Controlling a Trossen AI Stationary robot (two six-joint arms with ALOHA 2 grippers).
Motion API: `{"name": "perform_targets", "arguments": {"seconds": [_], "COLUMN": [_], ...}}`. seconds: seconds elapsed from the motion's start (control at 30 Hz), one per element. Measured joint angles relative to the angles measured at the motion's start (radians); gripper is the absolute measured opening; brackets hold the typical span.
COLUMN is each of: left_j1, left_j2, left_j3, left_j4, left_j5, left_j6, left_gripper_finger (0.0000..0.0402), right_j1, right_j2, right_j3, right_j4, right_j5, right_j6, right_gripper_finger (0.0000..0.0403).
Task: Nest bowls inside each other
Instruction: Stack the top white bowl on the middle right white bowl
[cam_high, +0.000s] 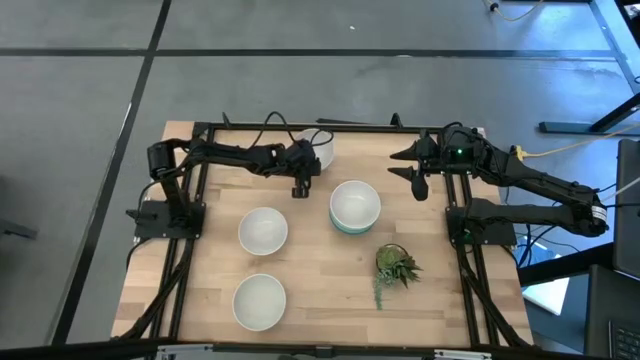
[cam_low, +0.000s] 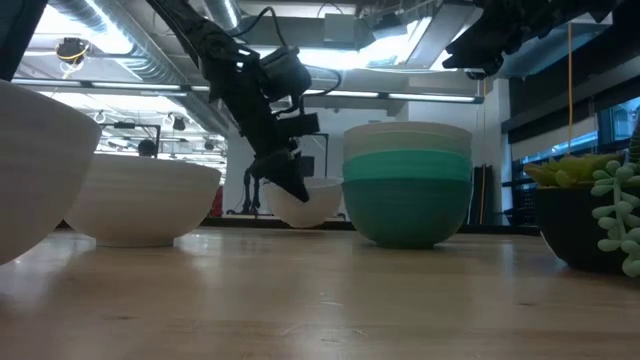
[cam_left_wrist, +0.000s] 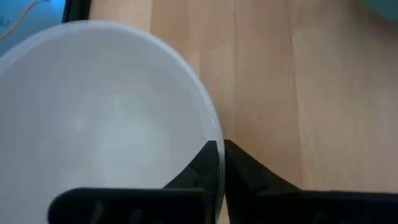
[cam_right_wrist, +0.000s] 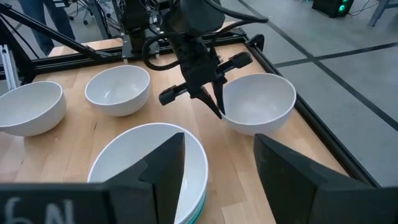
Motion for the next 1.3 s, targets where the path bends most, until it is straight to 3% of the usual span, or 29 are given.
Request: {"name": "perform_targets", "arguments": {"seconds": [0.27, 0.43, 0.73, 1.0, 1.3], "left_j1": [0.016, 0.022, -0.039, -0.187, -0.305], "left_j2": [-0.041, -0.118, -0.176, -0.166, -0.105], "left_j3": [0.005, 0.086, 0.35, 0.484, 0.492], "left_j4": [-0.008, -0.07, -0.261, -0.355, -0.332], "left_j5": [-0.013, 0.03, 0.301, 0.306, 0.271], "left_j6": [-0.112, -0.159, -0.314, -0.331, -0.422], "left_gripper_finger": [0.0004, 0.0003, 0.0002, 0.0002, 0.0002], "right_j1": [0.0, 0.0, 0.0, 0.0, 0.0], "right_j2": [0.0, 0.0, 0.0, 0.0, 0.0], "right_j3": [0.0, 0.0, 0.0, 0.0, 0.0], "right_j4": [0.0, 0.0, -0.001, -0.009, -0.009], "right_j5": [0.0, 0.0, 0.001, 0.002, 0.002], "right_j6": [0.0, -0.001, -0.003, -0.005, -0.001], "right_gripper_finger": [0.0193, 0.0193, 0.0193, 0.0193, 0.0193]}}
